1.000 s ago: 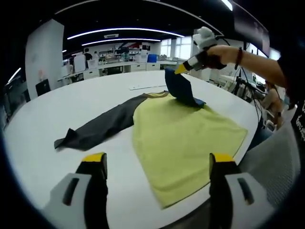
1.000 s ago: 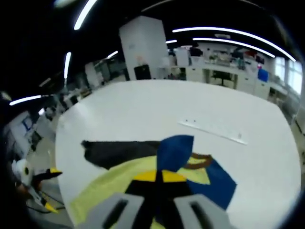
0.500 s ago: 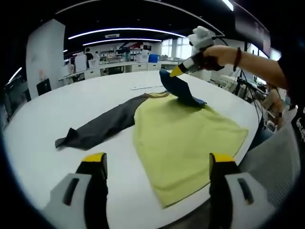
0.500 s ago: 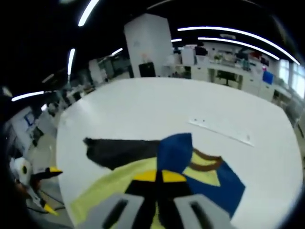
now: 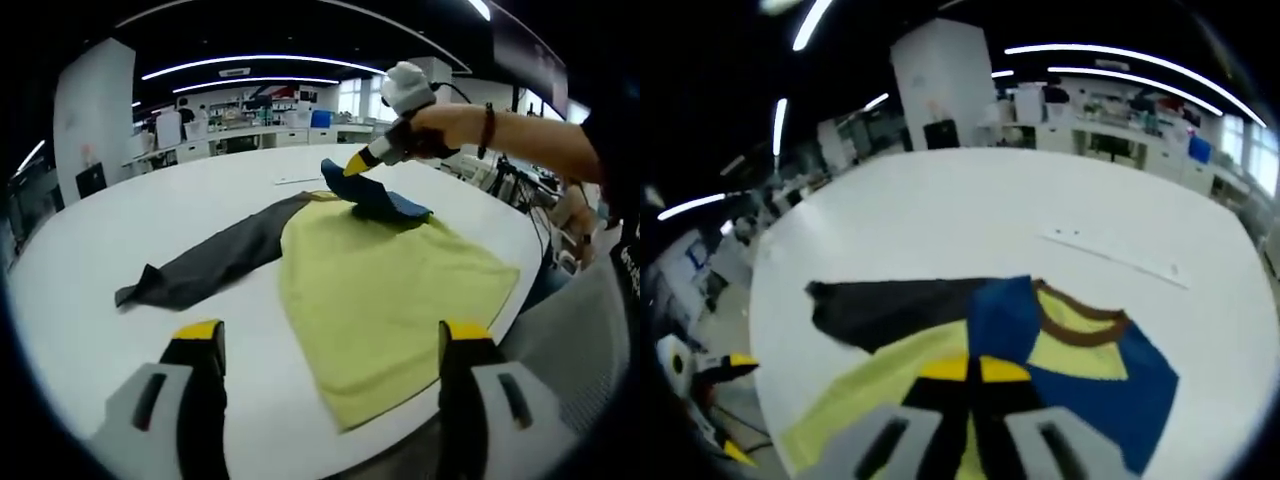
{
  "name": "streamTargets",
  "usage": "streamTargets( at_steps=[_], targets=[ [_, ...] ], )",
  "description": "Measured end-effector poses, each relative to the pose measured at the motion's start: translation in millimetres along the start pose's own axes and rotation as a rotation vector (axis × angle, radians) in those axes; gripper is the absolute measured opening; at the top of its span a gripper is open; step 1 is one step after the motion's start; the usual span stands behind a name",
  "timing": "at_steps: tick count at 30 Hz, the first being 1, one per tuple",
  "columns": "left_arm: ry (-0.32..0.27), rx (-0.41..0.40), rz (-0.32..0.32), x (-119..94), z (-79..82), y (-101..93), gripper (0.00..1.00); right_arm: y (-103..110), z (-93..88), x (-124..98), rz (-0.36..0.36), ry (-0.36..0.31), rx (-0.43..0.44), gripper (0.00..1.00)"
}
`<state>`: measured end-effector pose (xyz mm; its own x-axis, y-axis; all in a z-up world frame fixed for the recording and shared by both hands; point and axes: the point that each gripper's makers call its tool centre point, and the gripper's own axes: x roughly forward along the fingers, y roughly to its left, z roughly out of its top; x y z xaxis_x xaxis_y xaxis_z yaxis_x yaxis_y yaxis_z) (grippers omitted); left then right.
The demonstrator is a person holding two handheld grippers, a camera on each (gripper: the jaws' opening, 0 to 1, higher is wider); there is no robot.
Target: Fold the garment on the visible template until the final outline fits inside the template.
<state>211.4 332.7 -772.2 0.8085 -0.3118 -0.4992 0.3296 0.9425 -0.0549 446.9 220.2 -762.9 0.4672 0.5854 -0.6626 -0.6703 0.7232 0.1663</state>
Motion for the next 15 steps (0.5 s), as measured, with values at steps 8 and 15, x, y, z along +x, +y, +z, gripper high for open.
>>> streamTargets(
  at_steps=[8,15],
  targets=[
    [-0.001,-0.008,0.007,-0.6,-5.3,11.7,0.85,4.3,-12.0,15.9,0.013,0.011,0.009,0.00],
    [-0.003,-0.010,0.012,-0.9,-3.7,9.6,0.85,8.1,-23.9,25.9,0.014,0.022,0.024,0.00]
  ],
)
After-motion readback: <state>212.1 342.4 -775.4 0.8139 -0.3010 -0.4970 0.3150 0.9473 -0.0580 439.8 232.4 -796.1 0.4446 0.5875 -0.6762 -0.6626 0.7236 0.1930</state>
